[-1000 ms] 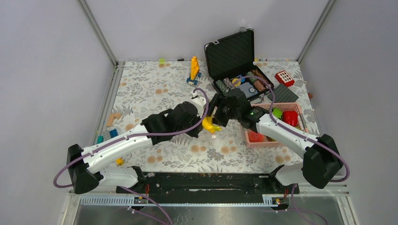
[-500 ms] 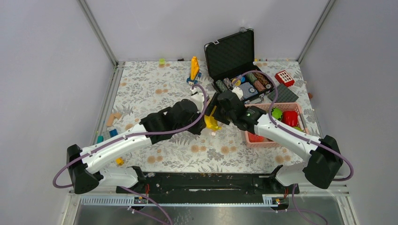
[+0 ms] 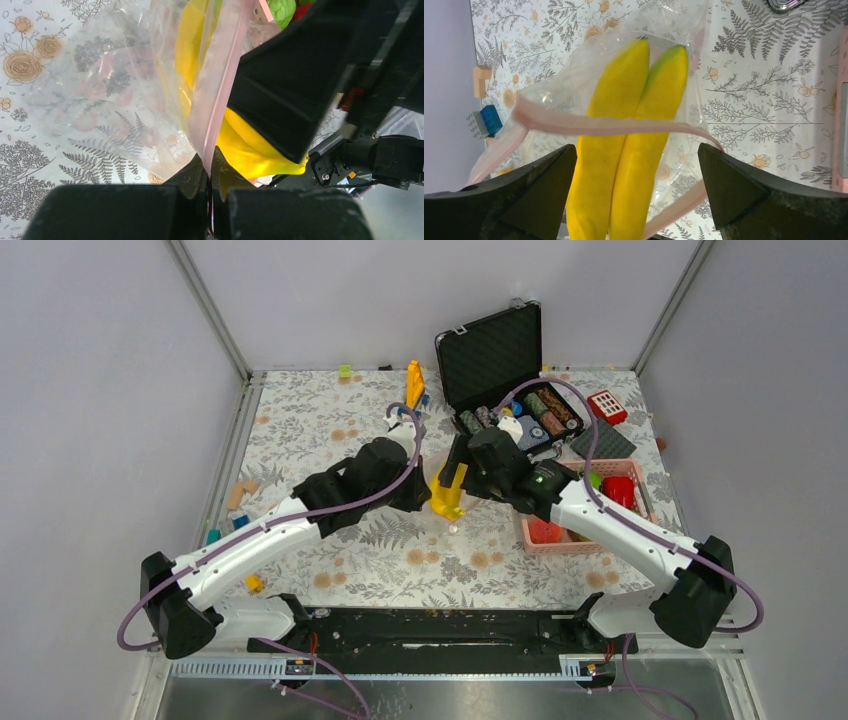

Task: Place the food in the zip-top bag and seal the zipper
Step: Place the fake fruit in the zipper food storage bag, then adjust the zipper food storage bag at the center of the board.

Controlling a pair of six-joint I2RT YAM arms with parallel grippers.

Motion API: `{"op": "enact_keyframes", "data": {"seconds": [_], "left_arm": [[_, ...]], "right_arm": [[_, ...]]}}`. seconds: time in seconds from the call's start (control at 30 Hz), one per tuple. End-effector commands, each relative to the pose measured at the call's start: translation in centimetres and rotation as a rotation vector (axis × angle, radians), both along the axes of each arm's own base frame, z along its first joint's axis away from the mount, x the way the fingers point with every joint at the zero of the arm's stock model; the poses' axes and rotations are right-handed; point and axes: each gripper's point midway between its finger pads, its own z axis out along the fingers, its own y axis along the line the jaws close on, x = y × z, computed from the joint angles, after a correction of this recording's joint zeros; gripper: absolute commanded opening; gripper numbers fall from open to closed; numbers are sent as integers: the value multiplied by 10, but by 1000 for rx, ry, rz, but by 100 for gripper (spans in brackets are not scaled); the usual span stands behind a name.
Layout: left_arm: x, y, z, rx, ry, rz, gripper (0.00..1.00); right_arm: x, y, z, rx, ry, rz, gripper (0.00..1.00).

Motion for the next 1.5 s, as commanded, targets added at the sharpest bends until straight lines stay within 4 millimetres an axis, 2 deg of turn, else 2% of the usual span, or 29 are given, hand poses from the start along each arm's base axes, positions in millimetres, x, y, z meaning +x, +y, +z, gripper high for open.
{"op": "enact_keyframes", "data": {"seconds": [0.0, 0.17, 0.27, 0.37, 0.47, 0.53, 0.63, 0.73, 0.83, 0.9, 0.93, 0.97, 1.0, 1.07, 1.17, 1.27, 1.37, 1.47], "left_arm": [[1, -7, 20, -101, -20, -9, 0], [4, -2, 22, -111, -22, 21, 0], [6, 0, 23, -116, -19, 34, 0], [7, 1, 24, -123, -16, 43, 0], [8, 2, 25, -128, -17, 48, 0], [9, 3, 25, -129, -16, 51, 0], [10, 4, 25, -127, -16, 57, 0], [10, 3, 27, -130, -13, 53, 0], [10, 3, 28, -128, -13, 54, 0], [11, 4, 29, -125, -14, 58, 0], [11, 5, 29, -122, -16, 62, 0], [12, 9, 28, -107, -17, 77, 0], [15, 14, 28, -85, -25, 104, 0], [25, 39, 27, 0, -48, 220, 0], [33, 83, 30, 121, -93, 398, 0], [32, 112, 43, 162, -142, 497, 0], [28, 137, 58, 177, -188, 567, 0], [24, 159, 71, 175, -224, 649, 0]], "right_arm": [[-3, -12, 37, -6, -89, 41, 100], [-6, -21, 61, 16, -189, 70, 100], [-10, -30, 64, 12, -220, 63, 100], [-15, -42, 55, -6, -222, 39, 97], [-23, -48, 34, -22, -185, 36, 92], [-31, -43, 21, -14, -153, 89, 92], [-40, -31, 15, 16, -152, 183, 89], [-37, -26, 15, 54, -192, 189, 83], [-31, -24, 7, 25, -173, 178, 78], [-29, -18, 1, 15, -150, 190, 66], [-27, -16, 1, 9, -148, 194, 54], [-24, -13, 2, 3, -150, 203, 36], [-22, -9, 9, 7, -163, 222, 21], [-20, 1, 29, 23, -200, 278, 2], [-29, 28, 69, 101, -245, 439, 0], [-47, 60, 111, 224, -270, 626, 0], [-52, 69, 121, 213, -215, 699, 0], [-36, 63, 119, 109, -176, 639, 0]]}}
